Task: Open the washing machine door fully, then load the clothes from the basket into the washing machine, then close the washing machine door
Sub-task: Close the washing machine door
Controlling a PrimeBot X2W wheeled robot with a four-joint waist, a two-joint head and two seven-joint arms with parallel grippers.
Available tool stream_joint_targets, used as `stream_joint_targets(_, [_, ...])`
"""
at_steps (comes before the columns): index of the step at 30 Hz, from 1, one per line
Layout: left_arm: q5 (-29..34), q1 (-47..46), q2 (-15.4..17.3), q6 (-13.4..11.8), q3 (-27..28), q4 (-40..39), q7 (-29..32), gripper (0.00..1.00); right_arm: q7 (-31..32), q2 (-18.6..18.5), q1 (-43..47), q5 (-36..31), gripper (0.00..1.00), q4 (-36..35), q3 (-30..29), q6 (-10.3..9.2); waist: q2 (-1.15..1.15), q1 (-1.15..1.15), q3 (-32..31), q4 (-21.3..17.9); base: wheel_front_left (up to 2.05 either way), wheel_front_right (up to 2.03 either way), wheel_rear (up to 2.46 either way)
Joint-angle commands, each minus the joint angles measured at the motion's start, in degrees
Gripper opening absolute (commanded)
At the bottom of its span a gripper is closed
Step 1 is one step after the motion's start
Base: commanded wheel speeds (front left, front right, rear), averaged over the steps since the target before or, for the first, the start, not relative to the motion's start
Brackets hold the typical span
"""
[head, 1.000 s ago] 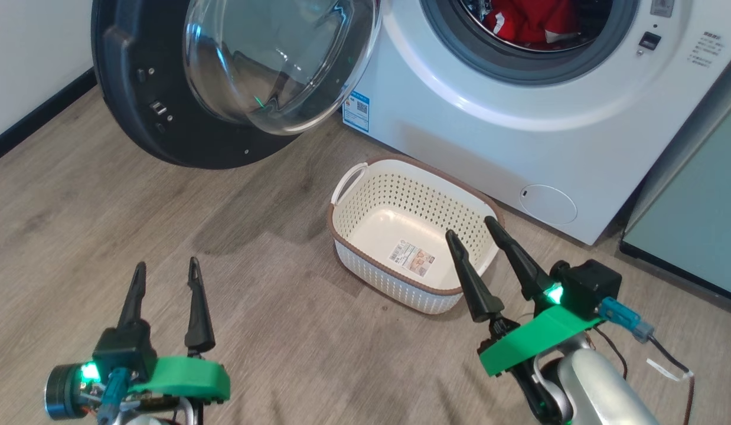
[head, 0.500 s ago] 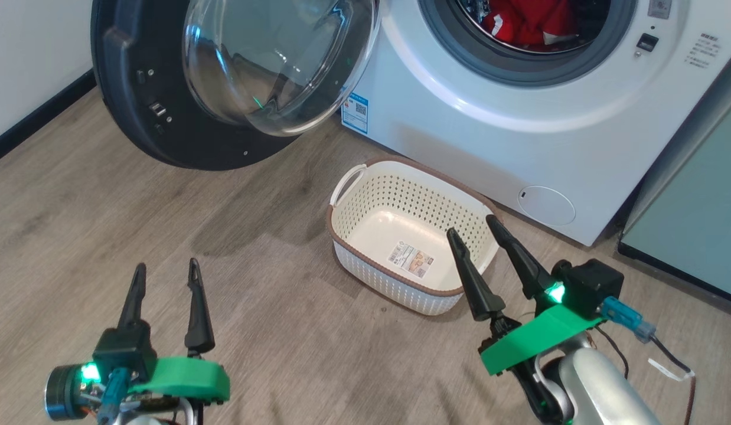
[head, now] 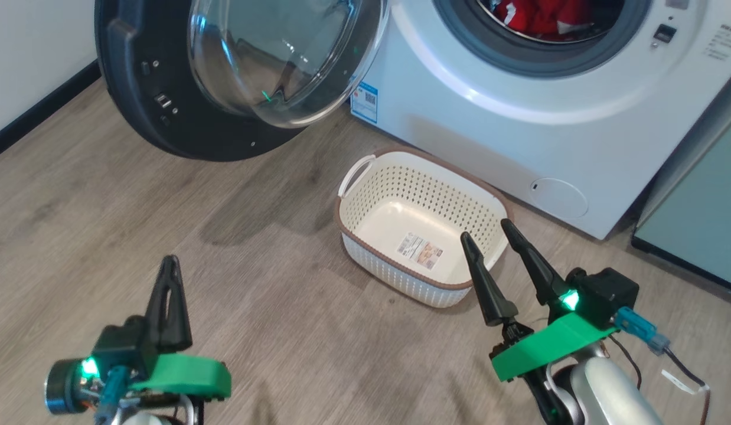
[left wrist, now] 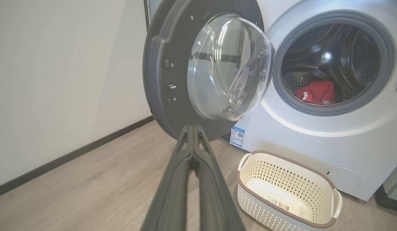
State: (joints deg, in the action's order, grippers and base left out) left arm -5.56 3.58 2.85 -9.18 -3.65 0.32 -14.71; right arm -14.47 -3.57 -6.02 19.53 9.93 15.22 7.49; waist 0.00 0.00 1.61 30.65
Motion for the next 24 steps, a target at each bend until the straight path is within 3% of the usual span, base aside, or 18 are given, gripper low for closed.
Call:
stream_joint_targets(1, [-0.2,-3.2,0.0,0.2,1.9,-2.6,-0.3,0.00,-0.5,-0.1,-0.6,-0.4,1.00,-2.3,1.0,0.00,0.00,0.00,0.5,0.3,0.00,0.00,0.00])
stream_joint_targets(10, [0.5,-9.8,1.1,1.3,8.2,-7.9,-0.3,0.00,-0.5,-3.6,-0.4,-2.3,1.00,-5.6,0.5,0.00,0.00,0.00,8.0,1.1,0.00,0.00,0.00])
stream_joint_targets(19, [0.3,-22.0,9.2,4.4,19.4,-8.3,-0.3,0.00,2.5,-7.2,-2.0,-3.8,1.00,-10.2,0.7,0.00,0.00,0.00,15.8,-2.6,0.00,0.00,0.00])
stream_joint_targets(24, [-2.1,-29.9,14.5,6.5,25.0,-2.9,-0.3,0.00,3.7,-9.0,-3.2,-3.7,1.00,-12.2,1.1,0.00,0.00,0.00,19.1,-5.2,0.00,0.00,0.00])
